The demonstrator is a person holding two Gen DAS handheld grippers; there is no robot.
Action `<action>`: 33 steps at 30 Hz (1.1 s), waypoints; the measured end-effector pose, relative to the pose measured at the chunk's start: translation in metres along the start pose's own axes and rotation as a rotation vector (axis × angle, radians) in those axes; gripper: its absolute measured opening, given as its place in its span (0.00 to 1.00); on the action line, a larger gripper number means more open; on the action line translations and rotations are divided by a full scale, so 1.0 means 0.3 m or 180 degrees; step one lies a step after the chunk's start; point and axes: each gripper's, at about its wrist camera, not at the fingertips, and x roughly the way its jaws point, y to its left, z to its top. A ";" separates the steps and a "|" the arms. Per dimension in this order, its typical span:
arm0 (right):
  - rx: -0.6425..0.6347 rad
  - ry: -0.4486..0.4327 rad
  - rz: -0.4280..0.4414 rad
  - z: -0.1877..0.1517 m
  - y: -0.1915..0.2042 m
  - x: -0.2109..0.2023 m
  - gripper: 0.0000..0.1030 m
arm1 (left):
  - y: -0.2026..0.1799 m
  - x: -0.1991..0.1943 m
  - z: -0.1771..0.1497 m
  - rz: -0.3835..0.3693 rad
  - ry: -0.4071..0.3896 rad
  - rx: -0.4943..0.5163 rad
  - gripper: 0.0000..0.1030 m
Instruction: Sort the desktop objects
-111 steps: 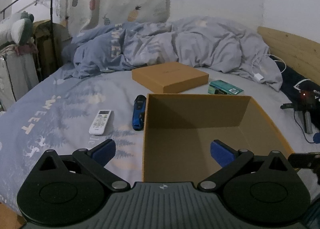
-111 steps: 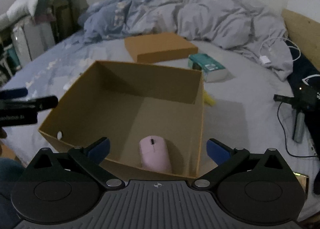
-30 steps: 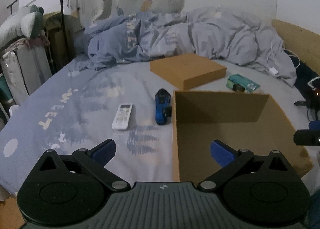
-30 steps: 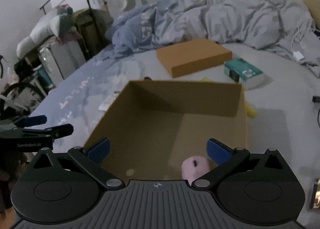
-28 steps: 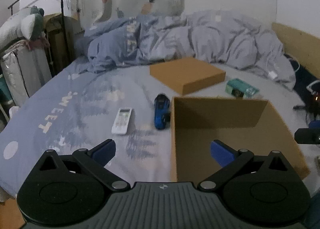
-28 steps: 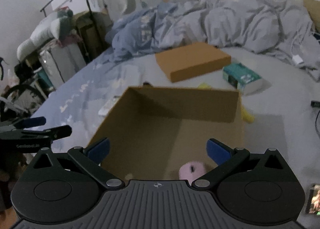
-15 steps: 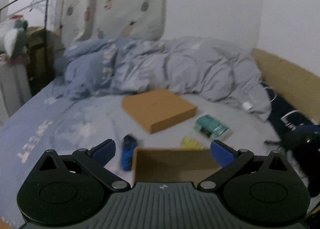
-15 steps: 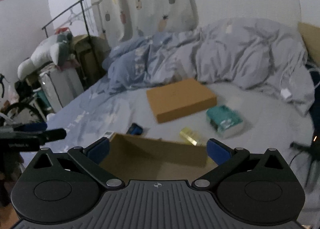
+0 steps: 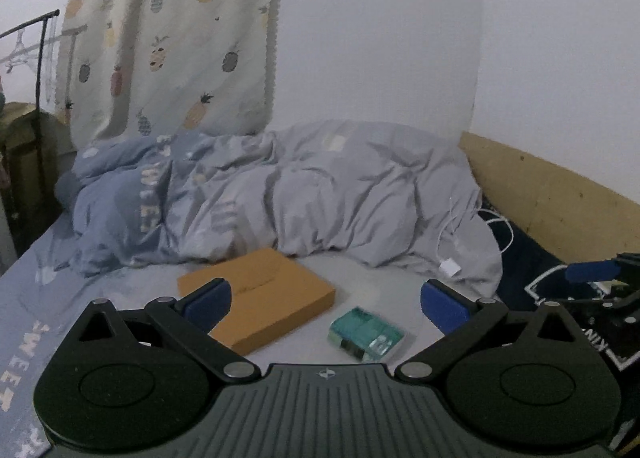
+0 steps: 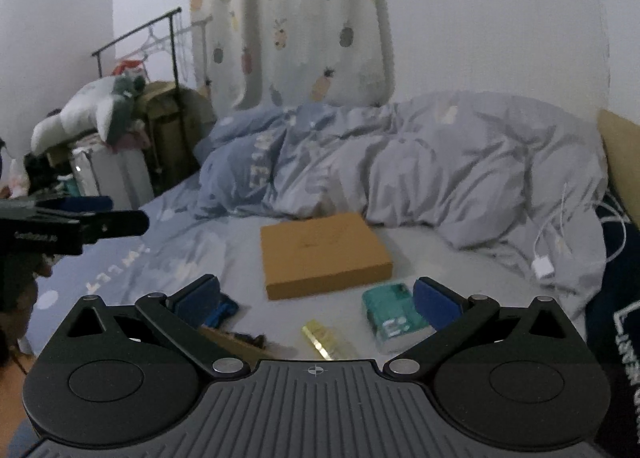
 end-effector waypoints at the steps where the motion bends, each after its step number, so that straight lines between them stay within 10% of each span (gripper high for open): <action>1: -0.0013 -0.0005 -0.0030 0.016 -0.020 0.004 1.00 | -0.006 0.017 0.009 -0.0022 0.0003 -0.0014 1.00; 11: -0.0057 0.0055 -0.0217 0.085 -0.247 0.162 1.00 | -0.092 0.241 0.027 -0.0114 0.0220 0.0019 1.00; 33: -0.0283 0.0871 -0.0146 -0.190 -0.485 0.851 1.00 | -0.066 0.943 -0.121 0.0188 0.1417 -0.0598 1.00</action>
